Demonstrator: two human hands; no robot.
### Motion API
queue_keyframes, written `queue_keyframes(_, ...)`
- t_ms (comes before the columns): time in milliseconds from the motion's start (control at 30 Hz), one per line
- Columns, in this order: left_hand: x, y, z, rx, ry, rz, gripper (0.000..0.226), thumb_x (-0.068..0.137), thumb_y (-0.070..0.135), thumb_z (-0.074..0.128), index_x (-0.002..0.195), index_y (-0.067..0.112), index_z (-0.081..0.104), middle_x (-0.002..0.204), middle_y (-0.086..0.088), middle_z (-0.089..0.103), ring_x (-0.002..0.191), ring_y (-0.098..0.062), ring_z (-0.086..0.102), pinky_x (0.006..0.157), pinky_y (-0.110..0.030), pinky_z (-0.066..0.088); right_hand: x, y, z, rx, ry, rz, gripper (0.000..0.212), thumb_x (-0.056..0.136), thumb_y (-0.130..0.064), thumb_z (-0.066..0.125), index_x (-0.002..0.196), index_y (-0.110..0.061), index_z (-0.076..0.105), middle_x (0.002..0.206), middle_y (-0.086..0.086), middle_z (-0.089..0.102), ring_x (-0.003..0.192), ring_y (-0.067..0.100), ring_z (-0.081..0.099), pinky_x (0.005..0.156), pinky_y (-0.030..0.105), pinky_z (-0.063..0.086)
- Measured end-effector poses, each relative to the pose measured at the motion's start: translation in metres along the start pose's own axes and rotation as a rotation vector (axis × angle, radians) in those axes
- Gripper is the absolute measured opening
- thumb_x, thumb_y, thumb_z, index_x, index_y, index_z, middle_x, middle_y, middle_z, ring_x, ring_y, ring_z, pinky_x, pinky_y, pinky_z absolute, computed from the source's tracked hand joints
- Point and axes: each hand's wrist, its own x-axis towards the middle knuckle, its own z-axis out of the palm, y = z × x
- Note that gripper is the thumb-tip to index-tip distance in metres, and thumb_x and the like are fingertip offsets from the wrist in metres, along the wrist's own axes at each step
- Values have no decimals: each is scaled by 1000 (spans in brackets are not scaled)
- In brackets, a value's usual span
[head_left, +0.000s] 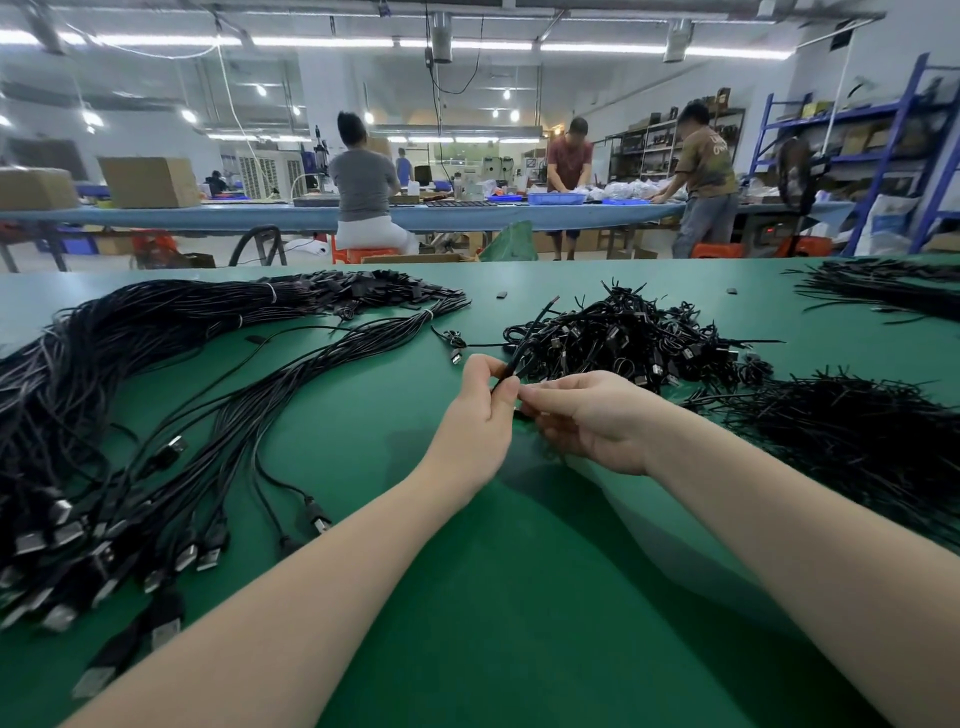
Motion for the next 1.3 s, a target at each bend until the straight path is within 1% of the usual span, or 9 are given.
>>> queue_keyframes(133, 3, -4, 0, -1, 39, -56, 6, 101, 33, 41, 104, 27, 39, 79, 9, 55, 69, -9, 50, 60, -13, 39, 4, 4, 5, -409, 167, -275, 11, 88, -22, 67, 81, -13, 70, 64, -5, 62, 53, 5, 50, 52, 16, 42)
queue_keyframes(267, 8, -5, 2, -50, 41, -173, 32, 97, 44, 44, 86, 15, 52, 64, -1, 65, 55, -15, 56, 53, -24, 42, 3, 6, 5, -855, 319, -637, 11, 89, -21, 63, 79, -19, 68, 69, -16, 60, 64, -3, 54, 57, 8, 38)
queue_keyframes(400, 8, -2, -5, -226, -20, -292, 67, 84, 61, 38, 75, -3, 58, 66, -11, 67, 56, -20, 57, 58, -25, 42, 1, 13, 1, -1084, 336, -819, 11, 91, -11, 56, 92, -6, 66, 92, 6, 63, 87, 21, 56, 77, 31, 45)
queue_keyframes(700, 5, 2, -7, -35, 78, -237, 58, 83, 47, 52, 59, -6, 59, 53, -6, 64, 47, -14, 46, 48, -23, 35, -2, 23, 3, -1067, 337, -877, 12, 93, -10, 57, 88, -2, 65, 89, 10, 62, 84, 26, 54, 71, 29, 38)
queue_keyframes(900, 12, 4, -9, -340, 97, -450, 51, 82, 19, 56, 31, 20, 55, 44, 3, 55, 42, -12, 37, 42, -16, 31, 0, 27, 12, -1200, 359, -929, 16, 94, -11, 52, 90, 2, 62, 90, 16, 59, 87, 33, 53, 73, 37, 40)
queue_keyframes(1000, 10, 1, -9, -213, 133, -358, 41, 76, 29, 57, 35, 22, 59, 62, -4, 58, 56, -16, 41, 57, -25, 34, 0, 28, 13, -1242, 338, -935, 12, 91, -7, 54, 89, 3, 60, 89, 18, 58, 87, 36, 53, 72, 39, 42)
queue_keyframes(1067, 7, -1, -9, -96, 176, -204, 45, 82, 27, 57, 37, 24, 62, 79, 1, 61, 70, 1, 52, 68, -14, 37, -1, 28, 12, -1182, 331, -916, 8, 88, -3, 55, 88, 3, 61, 89, 16, 59, 86, 35, 53, 70, 39, 42)
queue_keyframes(1167, 4, 0, -9, -25, 181, -41, 47, 90, 16, 55, 44, 13, 64, 89, 12, 66, 89, 15, 51, 72, -6, 33, -5, 27, 11, -1080, 343, -937, 6, 89, -2, 58, 87, 2, 62, 85, 13, 61, 82, 31, 54, 69, 38, 42)
queue_keyframes(1300, 4, -4, -8, 51, 220, -9, 44, 91, 18, 56, 51, 3, 67, 100, 2, 55, 86, 18, 46, 68, 2, 27, -6, 27, 12, -1048, 323, -945, 4, 86, -1, 61, 86, 3, 62, 84, 13, 61, 80, 30, 54, 66, 33, 37)
